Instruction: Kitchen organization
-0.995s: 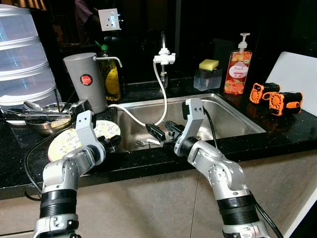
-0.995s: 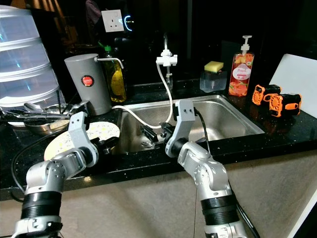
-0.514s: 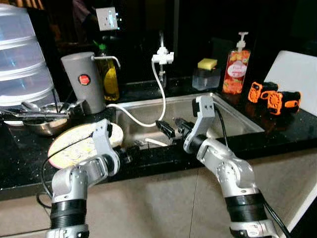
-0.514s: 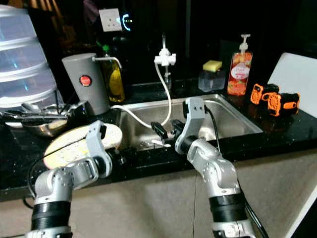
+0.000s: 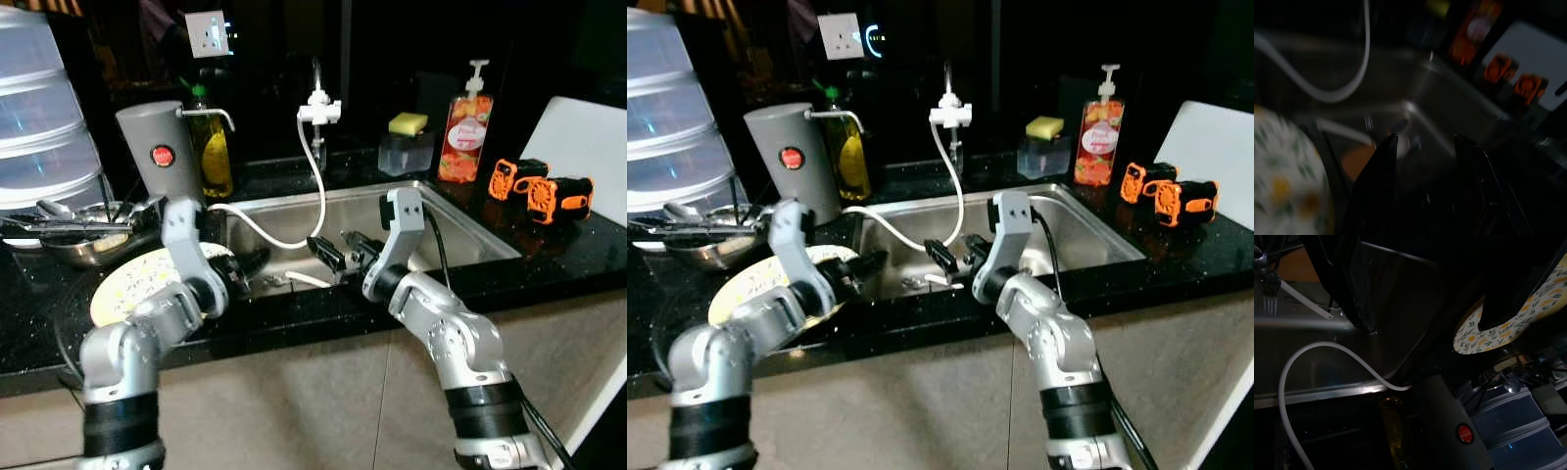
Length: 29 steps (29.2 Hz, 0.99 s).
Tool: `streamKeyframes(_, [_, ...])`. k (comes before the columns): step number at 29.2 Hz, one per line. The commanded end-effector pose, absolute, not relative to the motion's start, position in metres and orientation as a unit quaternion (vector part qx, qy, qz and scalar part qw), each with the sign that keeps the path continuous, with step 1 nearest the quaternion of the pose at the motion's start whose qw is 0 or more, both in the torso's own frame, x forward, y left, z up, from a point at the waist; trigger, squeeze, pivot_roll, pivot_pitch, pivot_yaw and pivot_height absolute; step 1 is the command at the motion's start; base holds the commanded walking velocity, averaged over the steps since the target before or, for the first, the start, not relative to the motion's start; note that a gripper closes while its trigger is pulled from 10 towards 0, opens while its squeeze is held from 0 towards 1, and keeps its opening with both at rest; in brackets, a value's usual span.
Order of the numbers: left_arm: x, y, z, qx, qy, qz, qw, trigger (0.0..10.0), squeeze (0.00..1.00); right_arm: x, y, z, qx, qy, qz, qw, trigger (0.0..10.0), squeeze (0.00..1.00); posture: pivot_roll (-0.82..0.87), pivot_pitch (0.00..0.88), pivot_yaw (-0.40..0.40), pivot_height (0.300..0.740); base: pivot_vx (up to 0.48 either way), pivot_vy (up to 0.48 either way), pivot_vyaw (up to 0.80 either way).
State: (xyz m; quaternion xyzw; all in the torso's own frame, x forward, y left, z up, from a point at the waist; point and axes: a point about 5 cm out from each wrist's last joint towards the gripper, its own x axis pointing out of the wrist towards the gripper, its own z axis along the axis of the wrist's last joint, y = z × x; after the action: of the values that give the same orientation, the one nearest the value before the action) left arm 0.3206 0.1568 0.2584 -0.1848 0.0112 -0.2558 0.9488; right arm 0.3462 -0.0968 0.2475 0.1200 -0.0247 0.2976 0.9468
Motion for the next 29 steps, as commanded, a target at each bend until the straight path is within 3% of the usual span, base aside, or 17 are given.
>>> streamKeyframes(1, [0.317,0.172,0.268,-0.153,-0.014,-0.233,0.96,10.0,0.0,0.345,-0.09,0.25,0.116,-0.032,0.308,0.944,10.0,0.0,0.06,0.0,0.049,0.74,0.0,0.0,0.0])
streamKeyframes(4, [0.315,0.19,0.264,-0.137,-0.013,-0.173,0.975,10.0,0.0,0.343,-0.089,0.249,0.116,-0.032,0.312,0.943,10.0,0.0,0.06,0.001,0.046,0.74,0.0,0.0,0.0])
streamKeyframes(7, [0.31,0.225,0.245,-0.108,-0.005,-0.027,0.994,10.0,0.0,0.344,-0.091,0.246,0.115,-0.028,0.31,0.943,10.0,0.0,0.08,0.001,0.034,0.74,0.0,0.0,0.0])
streamKeyframes(12, [0.307,0.259,0.239,-0.104,-0.021,0.078,0.991,10.0,0.0,0.345,-0.092,0.244,0.114,-0.024,0.309,0.944,10.0,0.0,0.08,0.001,0.034,0.74,0.0,0.0,0.0])
streamKeyframes(20, [0.303,0.301,0.238,-0.142,-0.044,0.158,0.976,10.0,0.0,0.346,-0.087,0.244,0.112,-0.023,0.318,0.941,10.0,0.0,0.1,0.0,0.003,0.74,0.0,0.0,0.0])
streamKeyframes(23, [0.302,0.321,0.228,-0.156,-0.029,0.223,0.962,10.0,0.0,0.346,-0.086,0.244,0.111,-0.024,0.32,0.941,10.0,0.0,0.1,0.0,0.002,0.74,0.0,0.0,0.0])
streamKeyframes(29, [0.304,0.33,0.216,-0.201,-0.01,0.249,0.947,10.0,0.0,0.346,-0.088,0.244,0.11,-0.024,0.316,0.942,10.0,0.0,0.09,0.006,0.003,0.74,0.0,0.0,0.0])
